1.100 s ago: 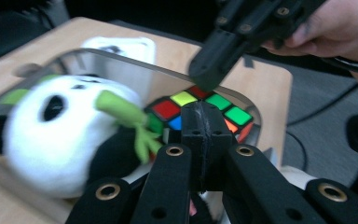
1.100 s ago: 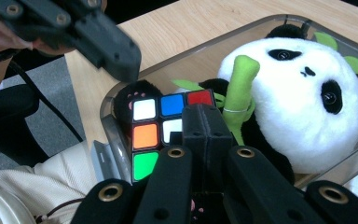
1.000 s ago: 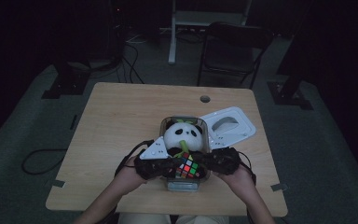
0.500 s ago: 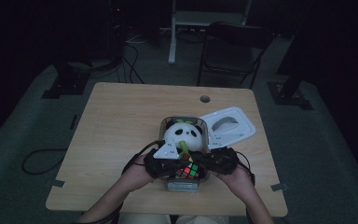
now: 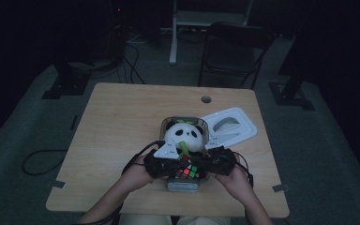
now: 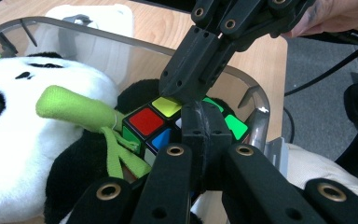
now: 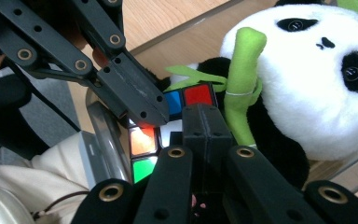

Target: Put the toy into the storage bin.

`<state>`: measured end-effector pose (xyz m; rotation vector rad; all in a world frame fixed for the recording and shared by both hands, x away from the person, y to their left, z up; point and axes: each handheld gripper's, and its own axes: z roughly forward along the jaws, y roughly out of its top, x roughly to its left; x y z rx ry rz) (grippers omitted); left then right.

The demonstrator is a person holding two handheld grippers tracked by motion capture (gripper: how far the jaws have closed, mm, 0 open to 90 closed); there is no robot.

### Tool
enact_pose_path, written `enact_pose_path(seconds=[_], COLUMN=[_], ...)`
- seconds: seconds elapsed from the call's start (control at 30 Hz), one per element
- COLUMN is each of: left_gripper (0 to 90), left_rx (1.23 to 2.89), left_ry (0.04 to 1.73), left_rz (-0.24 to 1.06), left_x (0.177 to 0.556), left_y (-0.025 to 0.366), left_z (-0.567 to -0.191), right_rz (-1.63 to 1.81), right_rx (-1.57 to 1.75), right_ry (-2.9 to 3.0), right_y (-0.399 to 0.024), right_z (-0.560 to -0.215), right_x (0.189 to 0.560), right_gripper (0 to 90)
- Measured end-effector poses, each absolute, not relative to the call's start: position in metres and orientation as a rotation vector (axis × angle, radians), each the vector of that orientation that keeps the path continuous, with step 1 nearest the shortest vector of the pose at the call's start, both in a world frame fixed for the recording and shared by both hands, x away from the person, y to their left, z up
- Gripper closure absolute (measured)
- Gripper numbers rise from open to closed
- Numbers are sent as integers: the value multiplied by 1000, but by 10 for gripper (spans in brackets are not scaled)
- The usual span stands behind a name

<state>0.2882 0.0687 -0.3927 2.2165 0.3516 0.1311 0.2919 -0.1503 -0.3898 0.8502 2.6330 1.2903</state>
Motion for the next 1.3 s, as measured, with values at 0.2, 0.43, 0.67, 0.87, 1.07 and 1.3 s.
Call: enact_pose_path(seconds=[0.2,0.43,0.67,0.87,1.07,1.3], left_gripper=[900,900,900,812,519,424], left_rx=[2212,2268,2253,2199,2171,2156], left_ry=[368,346,340,347,413,435], left_rz=[61,12,34,72,110,127], left_x=[296,299,298,294,297,298], left_y=[71,64,65,77,86,86], left_z=[-402,-410,-407,-392,-384,-383], right_rz=[1216,1129,1152,1260,1349,1350], right_rx=[849,840,854,863,930,944], right_ry=[2641,2684,2673,2651,2631,2599], right_y=[-142,-133,-130,-139,-144,-147], right_z=[-395,-399,-400,-390,-384,-383], right_x=[294,295,297,296,300,295], right_gripper=[900,900,900,900,730,573])
